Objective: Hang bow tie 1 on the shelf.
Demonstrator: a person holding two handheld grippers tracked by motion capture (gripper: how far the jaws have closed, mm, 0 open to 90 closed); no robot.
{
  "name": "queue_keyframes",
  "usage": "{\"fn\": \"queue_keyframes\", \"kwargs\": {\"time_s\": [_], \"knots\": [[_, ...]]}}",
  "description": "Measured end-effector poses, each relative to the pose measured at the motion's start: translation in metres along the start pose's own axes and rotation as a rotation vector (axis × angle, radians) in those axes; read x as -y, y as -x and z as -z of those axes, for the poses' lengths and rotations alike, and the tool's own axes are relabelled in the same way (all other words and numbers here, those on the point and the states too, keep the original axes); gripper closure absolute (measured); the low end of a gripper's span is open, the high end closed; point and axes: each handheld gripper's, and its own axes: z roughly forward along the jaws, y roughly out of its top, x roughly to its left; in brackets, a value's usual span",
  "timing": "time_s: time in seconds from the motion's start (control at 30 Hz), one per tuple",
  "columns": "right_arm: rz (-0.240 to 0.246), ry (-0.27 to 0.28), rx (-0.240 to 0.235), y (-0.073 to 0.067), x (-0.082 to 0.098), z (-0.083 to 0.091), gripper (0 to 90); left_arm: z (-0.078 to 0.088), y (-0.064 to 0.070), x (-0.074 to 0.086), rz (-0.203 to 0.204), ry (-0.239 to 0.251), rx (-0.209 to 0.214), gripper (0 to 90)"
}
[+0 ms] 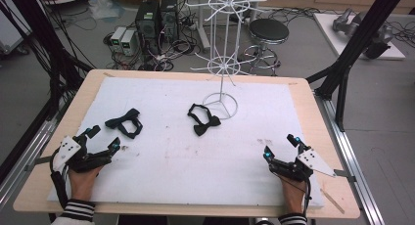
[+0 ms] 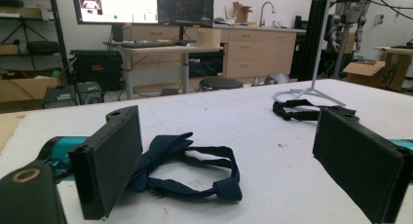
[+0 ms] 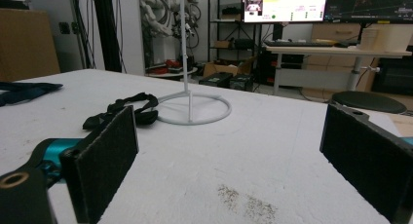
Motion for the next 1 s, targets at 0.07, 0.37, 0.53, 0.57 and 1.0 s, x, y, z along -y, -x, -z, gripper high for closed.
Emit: {"fn": "queue_keyframes", "kwargs": {"time_s": [0.07,0.37,0.53,0.57,1.0], "knots": [[0.000,0.000,0.000,0.000,0.000,0.000,6.2,0.000,0.000,0.000,0.002,-0.004,-0.006,11.2],[0.001,0.002,0.002,0.000,0.000,0.000,6.2,0.000,-0.003,-0.004,0.004,-0.020,-0.010,11.2],[-0.001,0.001,0.004,0.000,0.000,0.000,6.2,0.000,-0.008,-0.013,0.011,-0.022,-0.005,11.2],[-0.001,0.001,0.004,0.000,0.000,0.000,6.2,0.001,-0.011,-0.018,0.013,-0.018,-0.005,11.2],[-0.003,0.002,0.004,0.000,0.000,0.000,6.2,0.001,-0.021,-0.042,-0.011,-0.036,0.000,11.2]]}}
